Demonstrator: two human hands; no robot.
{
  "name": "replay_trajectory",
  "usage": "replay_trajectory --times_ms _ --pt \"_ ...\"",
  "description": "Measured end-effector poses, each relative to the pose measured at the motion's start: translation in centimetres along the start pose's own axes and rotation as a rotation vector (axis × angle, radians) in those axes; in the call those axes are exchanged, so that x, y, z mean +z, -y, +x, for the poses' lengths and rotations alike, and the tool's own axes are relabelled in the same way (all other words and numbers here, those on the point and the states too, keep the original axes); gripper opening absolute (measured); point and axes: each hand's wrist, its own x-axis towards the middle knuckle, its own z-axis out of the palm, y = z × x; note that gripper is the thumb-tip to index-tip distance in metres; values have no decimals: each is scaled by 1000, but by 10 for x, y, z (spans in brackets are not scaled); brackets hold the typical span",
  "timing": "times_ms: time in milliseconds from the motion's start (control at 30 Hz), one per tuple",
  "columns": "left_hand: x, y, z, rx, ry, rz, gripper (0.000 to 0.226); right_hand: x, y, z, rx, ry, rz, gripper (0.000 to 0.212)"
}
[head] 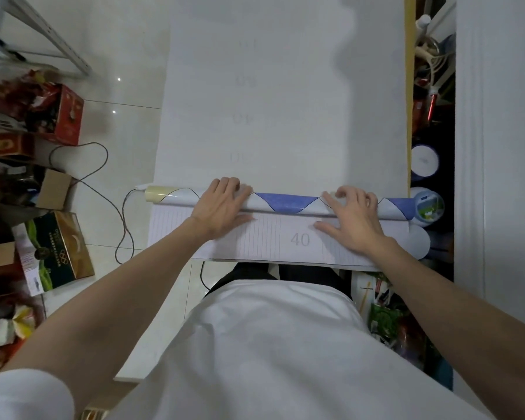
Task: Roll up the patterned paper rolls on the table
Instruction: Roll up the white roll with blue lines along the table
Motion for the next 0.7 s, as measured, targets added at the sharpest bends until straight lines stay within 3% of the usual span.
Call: replay_trajectory --times_ms 267,367,533,700 --pt "-15 15 17 39 -9 -168 30 -10 -10 22 17 -104 170 26" --pt "-10 14 25 35 35 -45 32 -7 -4 31 66 -135 26 28" --pt "-9 8 32 -21 -24 117 62 -8 -1 36 64 -24 -37 57" --pt "-15 16 38 -29 -71 -29 43 -15 -4 42 80 -138 52 36"
